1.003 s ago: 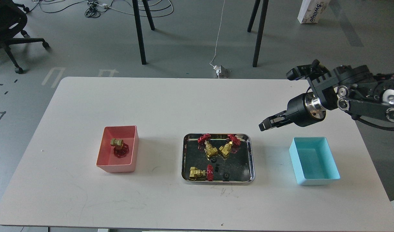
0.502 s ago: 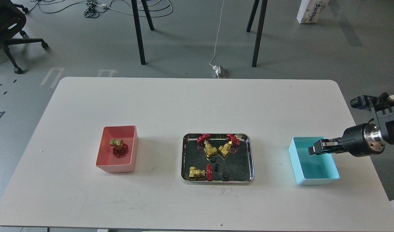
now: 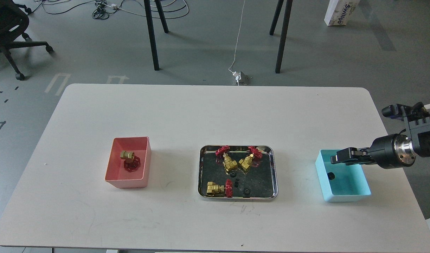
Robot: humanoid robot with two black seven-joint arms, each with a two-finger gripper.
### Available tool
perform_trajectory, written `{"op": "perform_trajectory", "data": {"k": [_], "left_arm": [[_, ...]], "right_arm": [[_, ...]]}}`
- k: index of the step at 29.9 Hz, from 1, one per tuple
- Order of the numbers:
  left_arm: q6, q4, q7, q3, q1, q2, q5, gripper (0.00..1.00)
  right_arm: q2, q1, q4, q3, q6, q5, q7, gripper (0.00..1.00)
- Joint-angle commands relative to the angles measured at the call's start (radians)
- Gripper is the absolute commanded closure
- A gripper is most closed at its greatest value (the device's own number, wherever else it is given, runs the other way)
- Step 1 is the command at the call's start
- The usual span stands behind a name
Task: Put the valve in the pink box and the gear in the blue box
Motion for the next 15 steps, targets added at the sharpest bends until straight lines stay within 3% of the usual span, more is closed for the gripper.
{"op": "perform_trajectory", "data": {"k": [1, 5, 15], "left_arm": [[-0.004, -0.001, 0.008, 0.001, -0.002, -0.006, 0.000, 0.11], [-0.005, -0.001, 0.013, 0.004, -0.009, -0.031, -0.002, 0.10], [-0.010, -0.001, 0.074, 0.015, -0.017, -0.107, -0.002, 0.10]], "right_arm": [[-0.007, 0.003, -0.026, 0.165, -0.010, 0.143, -0.013, 0.08], [0.011, -0.006, -0.061, 0.392, -0.117, 0.355, -0.034, 0.07], [0.227, -0.006, -0.185, 0.640, -0.692, 0.714, -0.165, 0.07]]}}
